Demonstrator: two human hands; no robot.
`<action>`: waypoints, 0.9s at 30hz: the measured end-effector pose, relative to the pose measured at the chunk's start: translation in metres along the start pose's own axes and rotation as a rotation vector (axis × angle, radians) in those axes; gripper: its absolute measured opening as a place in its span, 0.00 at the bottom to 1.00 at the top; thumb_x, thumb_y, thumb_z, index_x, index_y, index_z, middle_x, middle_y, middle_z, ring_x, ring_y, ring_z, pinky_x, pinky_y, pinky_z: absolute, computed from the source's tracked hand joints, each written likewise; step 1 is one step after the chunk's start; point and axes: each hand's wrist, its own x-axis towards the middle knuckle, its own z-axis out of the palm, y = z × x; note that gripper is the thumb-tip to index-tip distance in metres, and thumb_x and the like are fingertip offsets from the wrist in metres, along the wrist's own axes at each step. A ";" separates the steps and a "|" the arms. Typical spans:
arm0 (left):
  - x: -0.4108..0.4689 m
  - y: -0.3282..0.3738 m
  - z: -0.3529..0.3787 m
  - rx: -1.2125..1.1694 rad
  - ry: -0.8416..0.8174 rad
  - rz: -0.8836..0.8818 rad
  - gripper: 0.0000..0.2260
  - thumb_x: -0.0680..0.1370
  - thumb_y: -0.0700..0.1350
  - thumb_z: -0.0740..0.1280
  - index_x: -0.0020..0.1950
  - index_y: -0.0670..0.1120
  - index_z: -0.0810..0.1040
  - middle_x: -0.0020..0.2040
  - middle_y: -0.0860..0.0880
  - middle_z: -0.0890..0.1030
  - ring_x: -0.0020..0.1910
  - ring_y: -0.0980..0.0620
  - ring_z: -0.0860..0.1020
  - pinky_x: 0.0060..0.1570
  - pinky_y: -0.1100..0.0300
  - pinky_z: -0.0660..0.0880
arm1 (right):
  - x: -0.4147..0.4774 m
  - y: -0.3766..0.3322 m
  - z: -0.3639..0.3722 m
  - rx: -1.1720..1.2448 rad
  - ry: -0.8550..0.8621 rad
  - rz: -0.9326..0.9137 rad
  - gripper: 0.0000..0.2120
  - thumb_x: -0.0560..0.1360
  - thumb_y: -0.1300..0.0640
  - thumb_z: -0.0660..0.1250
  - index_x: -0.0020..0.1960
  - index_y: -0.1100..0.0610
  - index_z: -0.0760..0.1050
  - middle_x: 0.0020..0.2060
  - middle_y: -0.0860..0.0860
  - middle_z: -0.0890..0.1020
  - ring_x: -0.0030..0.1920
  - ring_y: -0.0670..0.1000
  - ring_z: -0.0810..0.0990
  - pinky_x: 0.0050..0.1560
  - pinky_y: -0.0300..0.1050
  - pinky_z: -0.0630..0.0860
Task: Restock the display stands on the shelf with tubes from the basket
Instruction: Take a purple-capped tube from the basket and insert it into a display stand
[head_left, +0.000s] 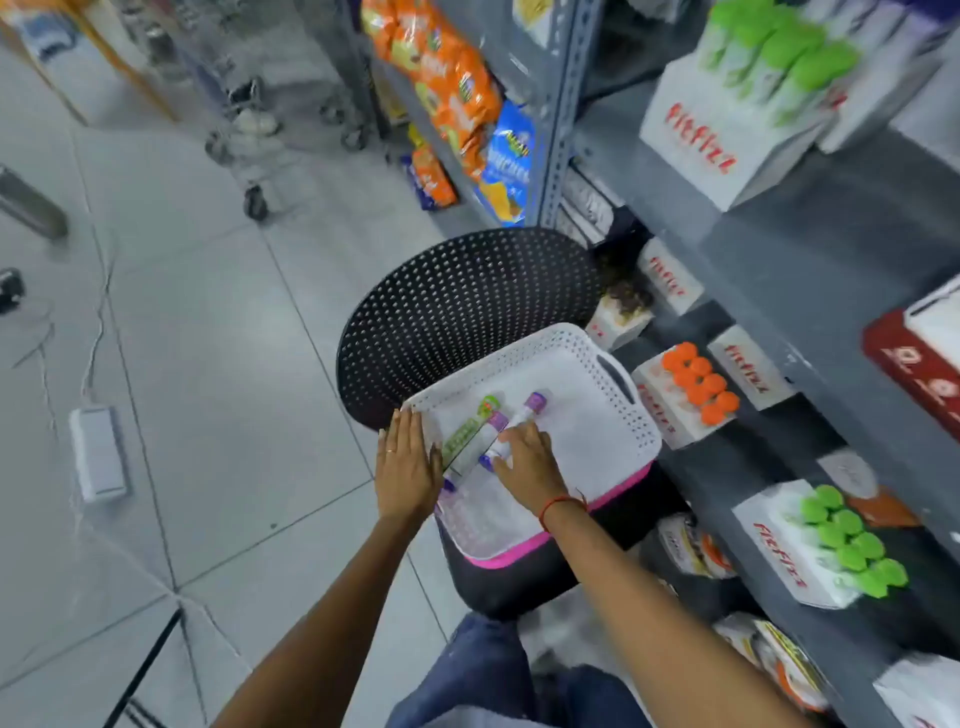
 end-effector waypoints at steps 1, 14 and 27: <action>0.000 -0.003 0.005 0.030 -0.045 -0.012 0.25 0.81 0.48 0.54 0.75 0.37 0.58 0.76 0.39 0.60 0.75 0.42 0.58 0.75 0.47 0.53 | 0.003 0.000 0.010 -0.089 -0.115 -0.011 0.16 0.75 0.59 0.65 0.61 0.63 0.71 0.63 0.61 0.70 0.64 0.62 0.67 0.67 0.52 0.67; -0.006 -0.008 0.040 0.111 -0.195 -0.036 0.28 0.81 0.47 0.54 0.76 0.39 0.47 0.78 0.41 0.49 0.78 0.45 0.49 0.76 0.53 0.46 | 0.034 0.005 0.032 -0.726 -0.217 -0.400 0.11 0.75 0.66 0.63 0.56 0.60 0.75 0.61 0.60 0.74 0.51 0.59 0.78 0.42 0.49 0.80; -0.004 0.004 0.031 0.168 -0.202 -0.024 0.26 0.82 0.48 0.52 0.76 0.38 0.49 0.78 0.41 0.51 0.77 0.45 0.49 0.76 0.51 0.45 | 0.028 0.001 -0.039 -0.596 0.070 -0.548 0.19 0.55 0.61 0.81 0.45 0.57 0.81 0.33 0.51 0.84 0.36 0.51 0.83 0.29 0.39 0.78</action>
